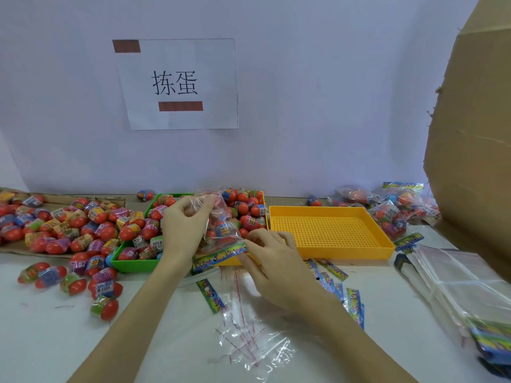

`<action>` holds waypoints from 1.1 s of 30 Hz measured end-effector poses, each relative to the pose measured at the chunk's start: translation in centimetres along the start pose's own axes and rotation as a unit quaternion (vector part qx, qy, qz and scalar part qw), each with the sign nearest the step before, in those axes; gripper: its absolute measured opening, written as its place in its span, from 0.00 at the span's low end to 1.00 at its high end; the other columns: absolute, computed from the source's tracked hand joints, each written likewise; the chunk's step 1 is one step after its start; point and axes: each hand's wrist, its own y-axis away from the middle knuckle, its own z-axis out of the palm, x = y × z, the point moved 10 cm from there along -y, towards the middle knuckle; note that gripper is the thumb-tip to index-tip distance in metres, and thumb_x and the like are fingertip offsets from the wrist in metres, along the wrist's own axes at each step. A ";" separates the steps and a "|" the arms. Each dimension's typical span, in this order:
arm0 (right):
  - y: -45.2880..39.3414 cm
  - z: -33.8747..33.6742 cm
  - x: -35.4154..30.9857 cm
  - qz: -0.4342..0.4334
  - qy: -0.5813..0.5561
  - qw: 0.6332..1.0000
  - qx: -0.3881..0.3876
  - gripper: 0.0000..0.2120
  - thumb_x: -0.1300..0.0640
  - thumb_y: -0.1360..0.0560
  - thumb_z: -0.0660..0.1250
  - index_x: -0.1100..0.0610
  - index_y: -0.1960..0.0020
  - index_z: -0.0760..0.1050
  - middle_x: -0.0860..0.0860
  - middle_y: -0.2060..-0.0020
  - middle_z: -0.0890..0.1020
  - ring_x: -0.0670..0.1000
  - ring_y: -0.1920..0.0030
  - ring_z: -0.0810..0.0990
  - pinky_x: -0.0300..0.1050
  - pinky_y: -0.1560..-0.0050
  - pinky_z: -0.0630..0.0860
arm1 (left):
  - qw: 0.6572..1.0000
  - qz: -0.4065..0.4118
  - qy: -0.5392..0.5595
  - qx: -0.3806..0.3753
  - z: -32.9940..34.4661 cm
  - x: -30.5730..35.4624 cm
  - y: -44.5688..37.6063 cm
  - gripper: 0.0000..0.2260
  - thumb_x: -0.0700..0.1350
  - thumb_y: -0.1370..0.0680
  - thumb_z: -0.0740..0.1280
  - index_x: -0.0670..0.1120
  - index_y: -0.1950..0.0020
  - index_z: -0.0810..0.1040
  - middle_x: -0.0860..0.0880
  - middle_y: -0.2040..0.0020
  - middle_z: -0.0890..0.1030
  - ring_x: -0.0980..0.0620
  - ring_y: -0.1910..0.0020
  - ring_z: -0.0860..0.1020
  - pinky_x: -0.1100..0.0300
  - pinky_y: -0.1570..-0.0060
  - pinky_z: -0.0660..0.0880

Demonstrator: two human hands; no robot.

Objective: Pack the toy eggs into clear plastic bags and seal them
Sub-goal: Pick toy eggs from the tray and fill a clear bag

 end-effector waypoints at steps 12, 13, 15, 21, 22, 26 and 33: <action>-0.1 -3.3 2.3 0.066 -0.170 0.976 0.122 0.10 0.53 0.18 0.70 0.44 0.40 0.72 0.42 0.53 0.80 0.44 0.52 0.79 0.44 0.43 0.74 | 0.997 0.034 0.016 -0.070 2.0 2.3 1.3 0.15 0.61 0.24 0.75 0.49 0.50 0.84 0.48 0.62 0.86 0.47 0.69 0.85 0.56 0.69 0.79; 0.0 -4.0 3.1 0.080 -0.213 0.962 0.150 0.10 0.54 0.19 0.71 0.45 0.43 0.71 0.42 0.57 0.80 0.44 0.57 0.79 0.40 0.52 0.76 | 0.996 0.038 0.015 -0.082 2.3 2.6 1.6 0.16 0.61 0.24 0.75 0.50 0.49 0.84 0.49 0.62 0.86 0.49 0.69 0.85 0.61 0.71 0.78; 0.5 -5.3 4.7 0.111 -0.282 0.933 0.194 0.09 0.54 0.18 0.71 0.46 0.45 0.70 0.43 0.65 0.79 0.44 0.66 0.76 0.36 0.65 0.73 | 0.991 0.045 0.021 -0.128 3.6 3.0 2.5 0.16 0.60 0.25 0.76 0.50 0.47 0.83 0.49 0.59 0.87 0.49 0.69 0.85 0.63 0.71 0.78; 2.3 -8.9 7.8 0.165 -0.456 0.817 0.312 0.12 0.54 0.19 0.73 0.52 0.39 0.73 0.54 0.55 0.85 0.52 0.62 0.82 0.44 0.62 0.77 | 0.971 0.123 -0.024 -0.202 7.2 4.1 5.6 0.17 0.62 0.28 0.78 0.54 0.47 0.81 0.54 0.59 0.86 0.49 0.66 0.83 0.61 0.63 0.79; 2.3 -9.3 7.6 0.153 -0.475 0.810 0.309 0.13 0.53 0.19 0.73 0.54 0.39 0.74 0.55 0.53 0.86 0.53 0.63 0.83 0.42 0.63 0.76 | 0.969 0.141 -0.036 -0.200 7.4 4.3 6.1 0.18 0.63 0.29 0.78 0.55 0.47 0.81 0.55 0.60 0.86 0.50 0.67 0.81 0.63 0.63 0.77; 2.1 -9.6 5.9 0.098 -0.454 0.847 0.259 0.12 0.51 0.20 0.73 0.52 0.39 0.77 0.51 0.50 0.87 0.52 0.72 0.80 0.37 0.70 0.73 | 0.963 0.176 -0.049 -0.198 7.9 4.6 7.1 0.20 0.63 0.29 0.78 0.56 0.44 0.80 0.55 0.61 0.84 0.51 0.67 0.80 0.58 0.62 0.79; 3.0 -11.5 2.4 -0.032 -0.178 0.935 0.305 0.14 0.45 0.18 0.69 0.48 0.35 0.77 0.47 0.62 0.82 0.48 0.75 0.72 0.32 0.71 0.67 | 0.953 0.225 -0.073 -0.192 7.8 5.2 7.6 0.25 0.70 0.28 0.72 0.56 0.39 0.78 0.56 0.61 0.81 0.51 0.65 0.79 0.63 0.62 0.77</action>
